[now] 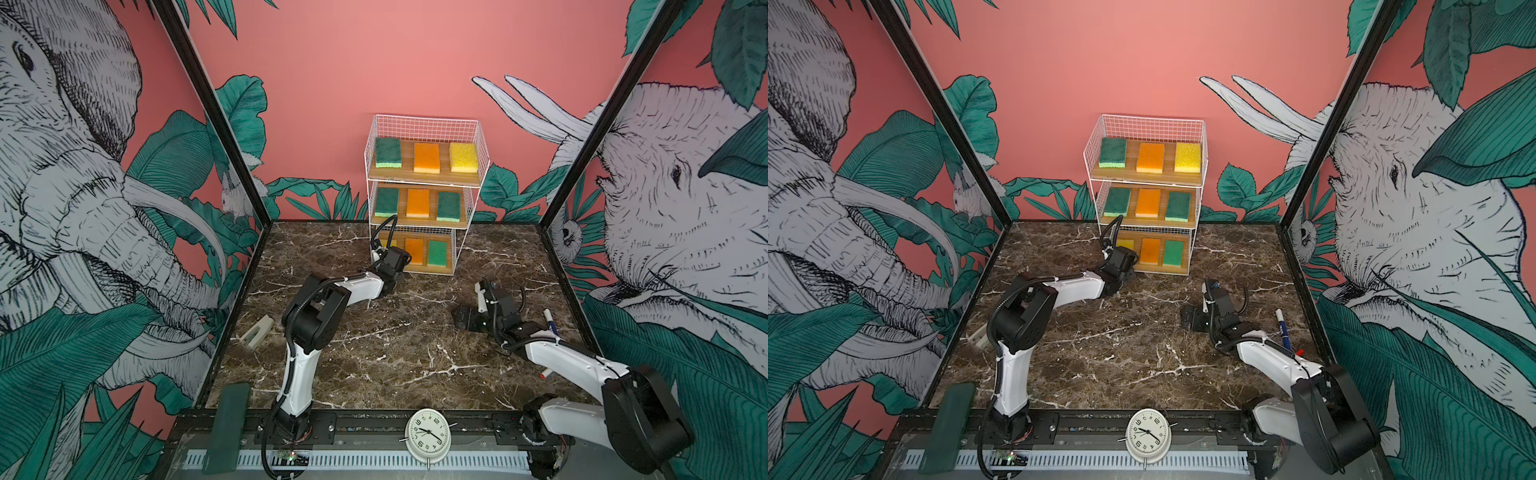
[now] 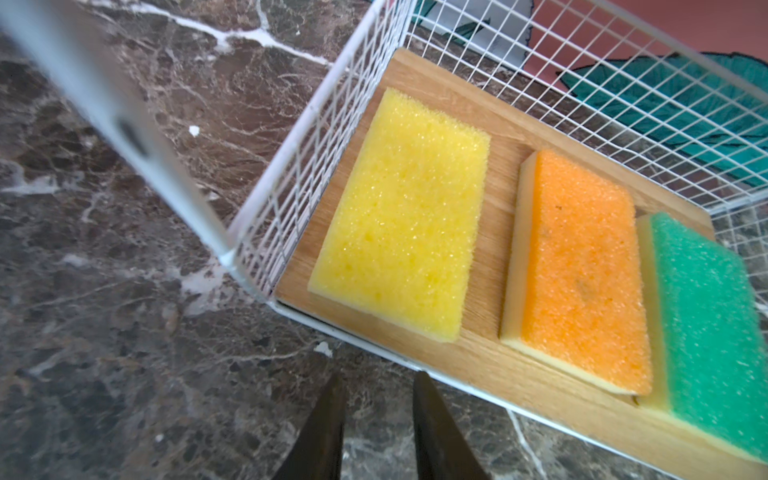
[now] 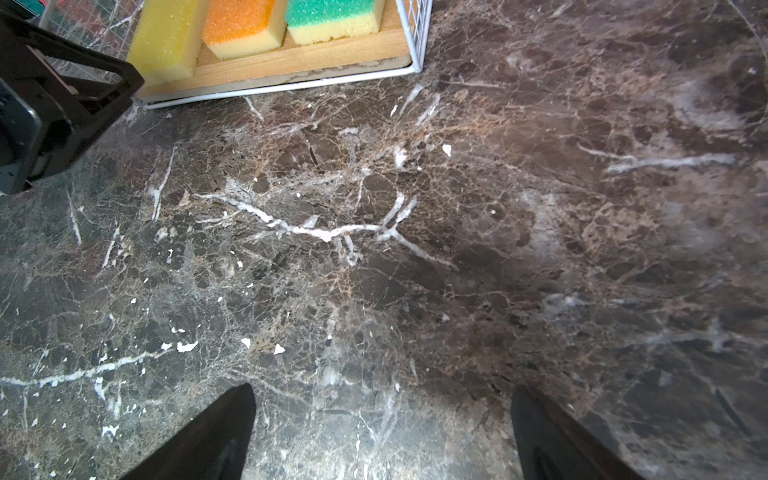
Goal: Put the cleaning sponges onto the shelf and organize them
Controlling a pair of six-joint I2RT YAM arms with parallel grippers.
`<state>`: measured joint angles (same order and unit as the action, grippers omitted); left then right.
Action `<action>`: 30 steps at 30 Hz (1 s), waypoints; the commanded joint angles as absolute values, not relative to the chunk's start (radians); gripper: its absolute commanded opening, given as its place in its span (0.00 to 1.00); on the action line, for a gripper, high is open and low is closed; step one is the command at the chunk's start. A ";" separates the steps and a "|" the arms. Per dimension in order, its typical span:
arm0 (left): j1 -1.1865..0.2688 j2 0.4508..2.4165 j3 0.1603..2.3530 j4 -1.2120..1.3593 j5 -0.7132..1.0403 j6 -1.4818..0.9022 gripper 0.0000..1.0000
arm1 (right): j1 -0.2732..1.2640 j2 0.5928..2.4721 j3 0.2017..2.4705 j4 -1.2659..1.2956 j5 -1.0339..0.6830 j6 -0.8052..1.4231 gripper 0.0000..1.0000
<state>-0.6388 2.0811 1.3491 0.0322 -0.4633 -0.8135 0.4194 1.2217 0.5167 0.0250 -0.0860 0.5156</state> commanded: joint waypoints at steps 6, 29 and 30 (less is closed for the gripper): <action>-0.642 2.100 1.387 0.049 -0.491 -0.843 0.24 | 0.414 1.203 0.514 0.029 -0.071 0.506 0.99; -0.639 2.141 1.393 0.141 -0.557 -0.843 0.16 | 0.411 1.195 0.510 0.023 -0.067 0.503 0.99; -0.640 2.136 1.389 0.144 -0.563 -0.840 0.16 | 0.411 1.198 0.511 0.024 -0.067 0.503 0.99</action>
